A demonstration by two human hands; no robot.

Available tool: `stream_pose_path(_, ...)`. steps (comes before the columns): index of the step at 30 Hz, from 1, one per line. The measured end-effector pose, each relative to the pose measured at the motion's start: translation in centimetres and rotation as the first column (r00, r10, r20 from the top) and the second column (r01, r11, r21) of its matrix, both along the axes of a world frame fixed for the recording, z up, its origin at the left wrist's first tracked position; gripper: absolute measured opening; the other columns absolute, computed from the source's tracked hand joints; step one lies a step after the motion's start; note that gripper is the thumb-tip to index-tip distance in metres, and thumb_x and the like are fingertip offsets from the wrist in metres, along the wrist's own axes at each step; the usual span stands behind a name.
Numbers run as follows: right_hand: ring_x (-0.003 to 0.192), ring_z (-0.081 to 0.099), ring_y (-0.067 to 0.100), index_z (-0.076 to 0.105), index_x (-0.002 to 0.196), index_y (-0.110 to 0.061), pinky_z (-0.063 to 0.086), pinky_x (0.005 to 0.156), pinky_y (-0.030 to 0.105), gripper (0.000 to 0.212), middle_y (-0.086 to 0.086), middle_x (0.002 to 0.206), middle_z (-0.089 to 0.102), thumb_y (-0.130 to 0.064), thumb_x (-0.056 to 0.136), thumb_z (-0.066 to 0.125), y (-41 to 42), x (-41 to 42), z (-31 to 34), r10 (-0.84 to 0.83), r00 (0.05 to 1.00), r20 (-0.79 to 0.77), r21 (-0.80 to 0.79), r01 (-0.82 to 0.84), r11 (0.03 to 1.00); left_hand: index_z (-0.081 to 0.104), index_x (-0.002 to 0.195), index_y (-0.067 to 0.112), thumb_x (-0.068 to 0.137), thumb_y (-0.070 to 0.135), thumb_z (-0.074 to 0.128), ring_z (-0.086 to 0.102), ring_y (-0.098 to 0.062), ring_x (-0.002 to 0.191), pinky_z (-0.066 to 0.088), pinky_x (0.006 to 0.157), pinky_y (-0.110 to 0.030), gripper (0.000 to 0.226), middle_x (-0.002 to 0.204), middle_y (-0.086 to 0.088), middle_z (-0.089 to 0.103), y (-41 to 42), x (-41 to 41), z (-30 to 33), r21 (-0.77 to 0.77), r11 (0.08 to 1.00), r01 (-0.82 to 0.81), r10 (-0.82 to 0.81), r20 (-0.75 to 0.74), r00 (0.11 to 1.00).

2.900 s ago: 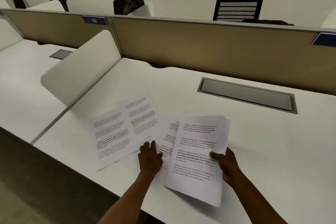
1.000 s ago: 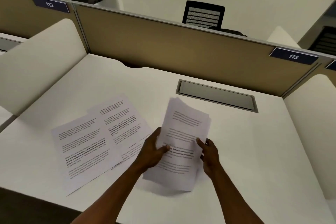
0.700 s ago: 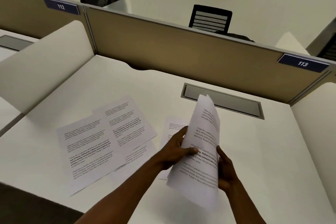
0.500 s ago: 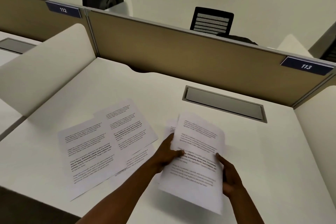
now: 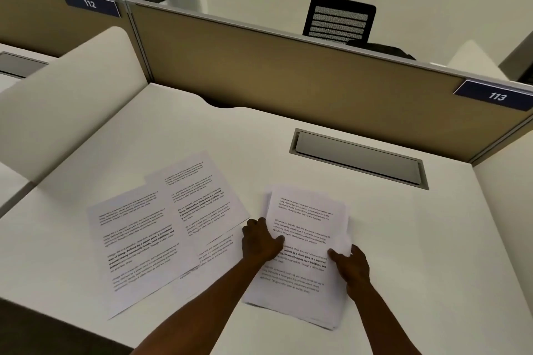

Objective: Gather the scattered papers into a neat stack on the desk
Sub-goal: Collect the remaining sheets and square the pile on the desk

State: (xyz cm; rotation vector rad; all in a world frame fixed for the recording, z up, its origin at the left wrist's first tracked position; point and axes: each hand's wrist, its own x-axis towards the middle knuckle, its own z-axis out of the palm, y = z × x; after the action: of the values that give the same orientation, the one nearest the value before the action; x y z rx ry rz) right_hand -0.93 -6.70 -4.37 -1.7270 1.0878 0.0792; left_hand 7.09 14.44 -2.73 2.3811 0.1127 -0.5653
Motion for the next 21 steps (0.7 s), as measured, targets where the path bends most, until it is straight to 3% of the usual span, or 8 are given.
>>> stream_pose_path(4, 0.132, 0.048, 0.040, 0.042, 0.146, -0.006, 0.041, 0.111, 0.050, 0.073, 0.020, 0.144, 0.052, -0.029, 0.084, 0.076, 1.1, 0.4, 0.4, -0.005, 0.998, -0.055, -0.157, -0.004, 0.988, 0.039, 0.139, 0.011, 0.085, 0.050, 0.067, 0.043, -0.031, 0.130, 0.044, 0.104, -0.042, 0.072, 0.138, -0.013, 0.049, -1.0, 0.4, -0.1, 0.022, 0.999, -0.028, 0.029, -0.027, 0.999)
stream_pose_path(9, 0.136, 0.040, 0.041, 0.040, 0.145, -0.004, 0.037, 0.110, 0.052, 0.073, 0.021, 0.147, 0.044, -0.032, 0.086, 0.073, 2.2, 0.7, 1.3, 0.068, 0.997, -0.045, -0.307, -0.079, 0.948, 0.036, 0.142, 0.008, 0.083, 0.040, 0.073, 0.051, -0.033, 0.130, 0.047, 0.107, -0.047, 0.077, 0.138, -0.015, 0.056, -1.2, 1.0, 0.0, -0.148, 0.976, -0.157, 0.141, -0.113, 0.984)
stream_pose_path(14, 0.132, 0.046, 0.041, 0.035, 0.145, -0.003, 0.041, 0.108, 0.050, 0.072, 0.022, 0.144, 0.049, -0.036, 0.090, 0.066, 1.9, 0.5, 1.7, 0.166, 0.977, -0.133, -0.386, -0.205, 0.899, 0.037, 0.142, 0.009, 0.083, 0.036, 0.075, 0.053, -0.029, 0.127, 0.048, 0.105, -0.039, 0.076, 0.136, -0.013, 0.054, -1.5, 0.4, 0.1, -0.159, 0.973, -0.165, 0.150, -0.103, 0.983)
stream_pose_path(21, 0.122, 0.053, 0.041, 0.036, 0.142, -0.009, 0.045, 0.103, 0.051, 0.064, 0.020, 0.136, 0.054, -0.031, 0.091, 0.066, -0.2, 0.1, 2.4, 0.119, 0.990, -0.077, -0.234, -0.134, 0.963, 0.038, 0.139, 0.012, 0.081, 0.035, 0.076, 0.054, -0.027, 0.118, 0.049, 0.095, -0.032, 0.073, 0.131, -0.012, 0.046, -2.6, -1.0, 0.2, -0.210, 0.962, -0.173, 0.152, -0.112, 0.982)
